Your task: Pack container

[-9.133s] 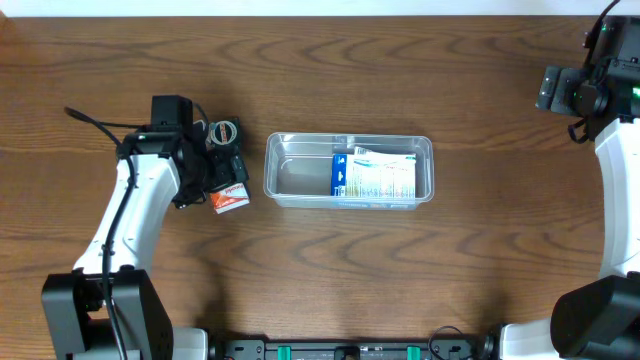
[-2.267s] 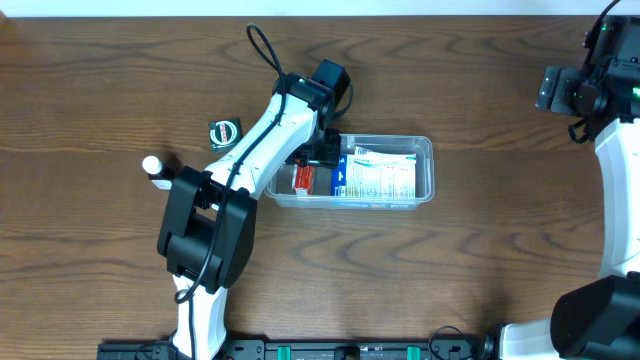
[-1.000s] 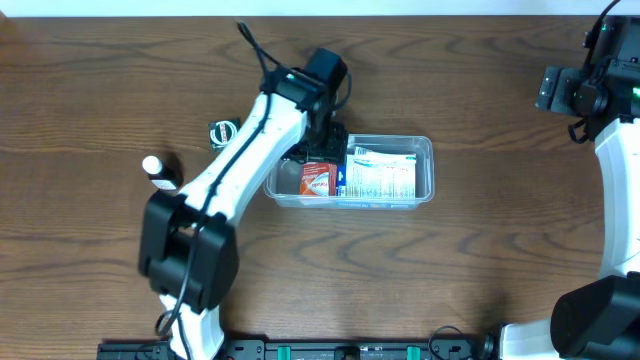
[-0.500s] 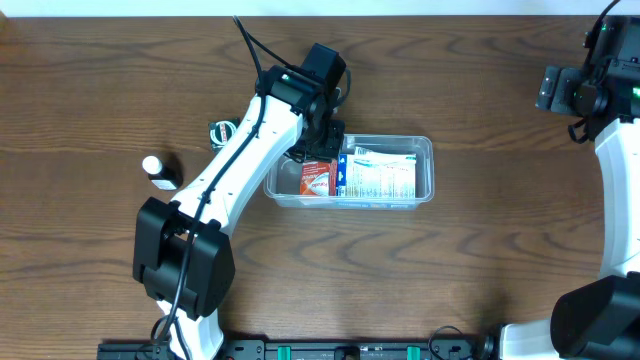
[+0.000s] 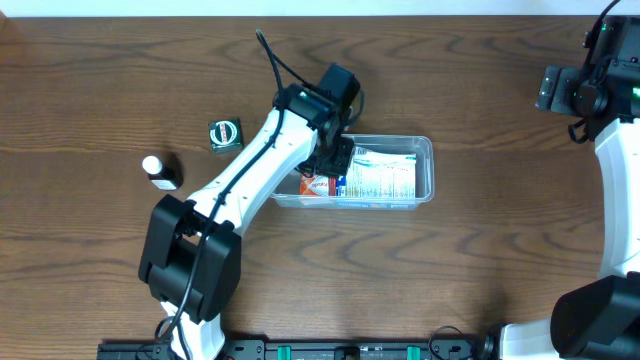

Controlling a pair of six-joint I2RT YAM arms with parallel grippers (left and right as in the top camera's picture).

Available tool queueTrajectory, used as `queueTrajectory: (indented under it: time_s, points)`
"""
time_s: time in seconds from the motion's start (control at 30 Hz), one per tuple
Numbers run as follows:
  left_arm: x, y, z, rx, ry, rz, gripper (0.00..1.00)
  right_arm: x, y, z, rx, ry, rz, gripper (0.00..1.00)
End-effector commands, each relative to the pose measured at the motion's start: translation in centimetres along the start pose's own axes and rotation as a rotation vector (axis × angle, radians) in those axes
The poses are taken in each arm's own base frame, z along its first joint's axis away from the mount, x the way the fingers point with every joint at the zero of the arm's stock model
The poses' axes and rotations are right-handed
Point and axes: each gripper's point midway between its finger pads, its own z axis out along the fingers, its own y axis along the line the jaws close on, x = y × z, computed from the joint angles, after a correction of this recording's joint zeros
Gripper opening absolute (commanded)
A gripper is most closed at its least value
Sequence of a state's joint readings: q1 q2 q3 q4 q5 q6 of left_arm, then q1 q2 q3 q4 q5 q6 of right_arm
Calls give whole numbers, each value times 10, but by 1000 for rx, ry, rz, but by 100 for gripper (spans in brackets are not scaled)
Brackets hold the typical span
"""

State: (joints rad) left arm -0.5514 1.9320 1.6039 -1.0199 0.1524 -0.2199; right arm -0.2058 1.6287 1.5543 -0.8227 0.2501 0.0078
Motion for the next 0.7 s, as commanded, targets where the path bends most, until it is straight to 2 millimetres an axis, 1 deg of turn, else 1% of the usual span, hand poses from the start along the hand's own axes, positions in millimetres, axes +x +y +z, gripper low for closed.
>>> queueTrajectory:
  time_s: [0.0,0.1,0.37,0.67]
  points:
    - [3,10,12,-40,15,-4,27,1,-2,1,3,3,17,99]
    - [4,10,18,-38,12,-10,24,1,-2,1,3,3,17,99]
    - [3,11,32,-31,-11,-8,24,1,-2,1,3,3,17,99]
    - [-3,12,34,-38,-35,-6,24,1,-2,1,3,3,17,99]
